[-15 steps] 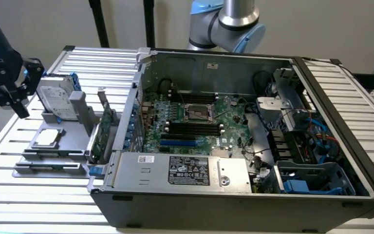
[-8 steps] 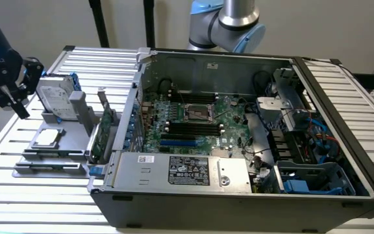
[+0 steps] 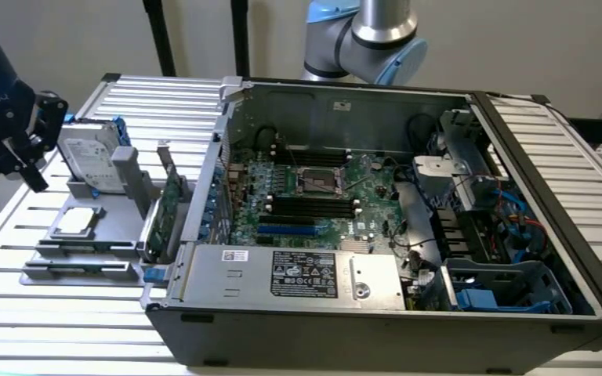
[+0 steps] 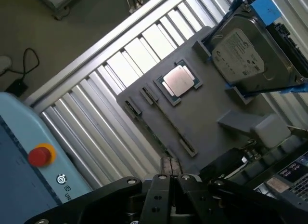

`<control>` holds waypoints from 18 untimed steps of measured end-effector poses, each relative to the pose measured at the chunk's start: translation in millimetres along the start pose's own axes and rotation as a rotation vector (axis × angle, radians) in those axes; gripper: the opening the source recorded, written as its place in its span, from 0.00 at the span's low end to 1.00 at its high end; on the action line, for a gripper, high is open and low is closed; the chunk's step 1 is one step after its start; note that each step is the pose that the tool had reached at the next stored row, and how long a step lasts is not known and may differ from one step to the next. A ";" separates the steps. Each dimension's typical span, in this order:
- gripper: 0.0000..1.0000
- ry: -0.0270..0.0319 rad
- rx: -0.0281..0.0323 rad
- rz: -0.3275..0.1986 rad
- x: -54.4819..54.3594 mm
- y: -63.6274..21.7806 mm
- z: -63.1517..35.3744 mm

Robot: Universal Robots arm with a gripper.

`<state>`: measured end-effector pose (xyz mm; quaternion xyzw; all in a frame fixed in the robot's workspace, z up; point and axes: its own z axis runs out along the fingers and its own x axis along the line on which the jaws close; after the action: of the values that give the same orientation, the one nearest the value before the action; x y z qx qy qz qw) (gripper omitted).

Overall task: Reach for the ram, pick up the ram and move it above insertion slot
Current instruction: 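Pick up the ram and move it above insertion slot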

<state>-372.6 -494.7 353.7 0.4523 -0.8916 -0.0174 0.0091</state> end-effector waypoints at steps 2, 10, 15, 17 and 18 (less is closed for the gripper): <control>0.11 0.0014 0.0000 -0.036 0.0 0.0 0.4; 0.11 0.0071 0.0001 -0.183 0.0 -0.1 2.0; 0.11 0.0107 0.0001 -0.272 0.0 -0.1 3.0; 0.11 0.0122 0.0002 -0.309 0.0 -0.2 3.4; 0.11 0.0129 0.0002 -0.327 0.0 -0.2 3.5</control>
<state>-372.6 -494.7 350.1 0.5917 -0.8059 -0.0157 0.0118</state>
